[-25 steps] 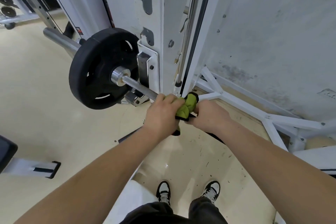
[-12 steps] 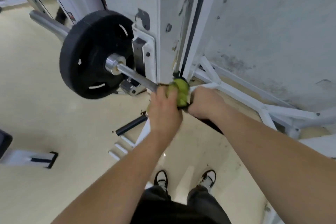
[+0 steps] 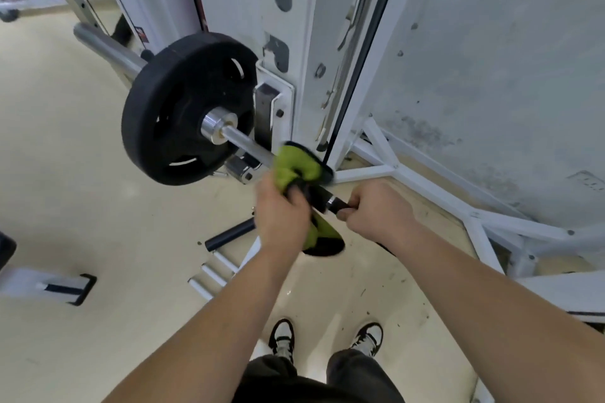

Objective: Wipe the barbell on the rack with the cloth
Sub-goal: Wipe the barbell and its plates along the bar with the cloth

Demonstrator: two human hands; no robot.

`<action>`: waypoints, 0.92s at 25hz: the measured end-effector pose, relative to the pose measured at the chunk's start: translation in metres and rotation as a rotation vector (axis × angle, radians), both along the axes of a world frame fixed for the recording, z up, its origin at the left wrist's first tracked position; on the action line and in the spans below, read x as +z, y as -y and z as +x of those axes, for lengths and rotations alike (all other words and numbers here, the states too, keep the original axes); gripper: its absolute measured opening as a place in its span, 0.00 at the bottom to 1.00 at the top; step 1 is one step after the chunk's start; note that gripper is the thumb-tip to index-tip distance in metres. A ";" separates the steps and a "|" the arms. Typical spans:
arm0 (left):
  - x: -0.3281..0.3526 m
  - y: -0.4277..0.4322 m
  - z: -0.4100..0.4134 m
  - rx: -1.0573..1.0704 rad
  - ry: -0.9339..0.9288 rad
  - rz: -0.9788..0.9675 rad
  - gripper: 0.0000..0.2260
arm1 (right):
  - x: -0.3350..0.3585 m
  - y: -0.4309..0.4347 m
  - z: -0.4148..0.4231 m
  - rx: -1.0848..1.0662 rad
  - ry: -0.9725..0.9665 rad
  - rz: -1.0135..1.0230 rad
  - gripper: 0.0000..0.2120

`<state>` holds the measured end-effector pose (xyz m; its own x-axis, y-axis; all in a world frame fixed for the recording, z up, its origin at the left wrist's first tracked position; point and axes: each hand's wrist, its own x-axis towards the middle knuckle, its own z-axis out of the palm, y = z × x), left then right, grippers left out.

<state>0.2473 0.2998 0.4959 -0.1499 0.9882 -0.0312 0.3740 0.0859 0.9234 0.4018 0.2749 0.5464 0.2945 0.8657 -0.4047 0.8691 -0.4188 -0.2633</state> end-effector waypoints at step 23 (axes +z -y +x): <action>-0.038 0.000 0.019 0.078 1.101 -0.836 0.17 | 0.007 0.003 -0.010 0.035 0.121 0.004 0.06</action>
<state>0.2665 0.2994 0.4580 0.2849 0.6077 -0.7413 -0.5380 0.7414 0.4011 0.3914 0.2715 0.5533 0.3108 0.8778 -0.3644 0.9086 -0.3869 -0.1573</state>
